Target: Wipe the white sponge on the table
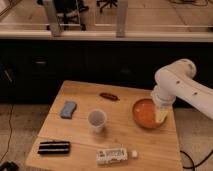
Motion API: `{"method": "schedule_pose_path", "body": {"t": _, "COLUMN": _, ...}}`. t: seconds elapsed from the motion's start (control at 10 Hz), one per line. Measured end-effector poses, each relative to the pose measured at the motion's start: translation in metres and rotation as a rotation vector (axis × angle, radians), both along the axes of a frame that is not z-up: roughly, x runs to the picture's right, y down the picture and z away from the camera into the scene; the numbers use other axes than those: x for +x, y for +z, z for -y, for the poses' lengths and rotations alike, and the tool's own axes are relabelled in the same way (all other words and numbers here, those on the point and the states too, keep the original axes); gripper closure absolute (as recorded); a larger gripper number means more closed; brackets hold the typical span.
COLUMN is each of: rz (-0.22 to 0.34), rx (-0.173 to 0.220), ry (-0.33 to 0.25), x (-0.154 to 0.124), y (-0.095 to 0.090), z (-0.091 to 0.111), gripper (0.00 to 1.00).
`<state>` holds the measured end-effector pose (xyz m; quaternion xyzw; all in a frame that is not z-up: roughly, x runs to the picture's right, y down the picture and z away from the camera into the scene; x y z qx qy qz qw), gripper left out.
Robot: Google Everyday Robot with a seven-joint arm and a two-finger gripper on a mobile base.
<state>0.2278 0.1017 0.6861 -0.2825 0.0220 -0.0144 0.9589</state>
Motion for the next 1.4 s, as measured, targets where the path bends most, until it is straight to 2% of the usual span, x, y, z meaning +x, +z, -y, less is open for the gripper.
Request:
{"method": "schedule_pose_path", "body": {"t": 0.5, "rz": 0.024, "rx": -0.012, "ry": -0.084, "x": -0.05, "y": 0.002, "z": 0.003, "gripper": 0.2}}
{"method": "schedule_pose_path", "body": {"t": 0.7, "rz": 0.045, "rx": -0.011, "ry": -0.115, "x": -0.08, "y": 0.005, "z": 0.008, "gripper": 0.2}}
{"method": "schedule_pose_path", "body": {"t": 1.2, "rz": 0.079, "rx": -0.011, "ry": -0.165, "x": -0.11, "y": 0.005, "z": 0.016, "gripper": 0.2}}
{"method": "schedule_pose_path", "body": {"t": 1.4, "rz": 0.115, "rx": -0.011, "ry": -0.217, "x": -0.141, "y": 0.004, "z": 0.017, "gripper": 0.2}}
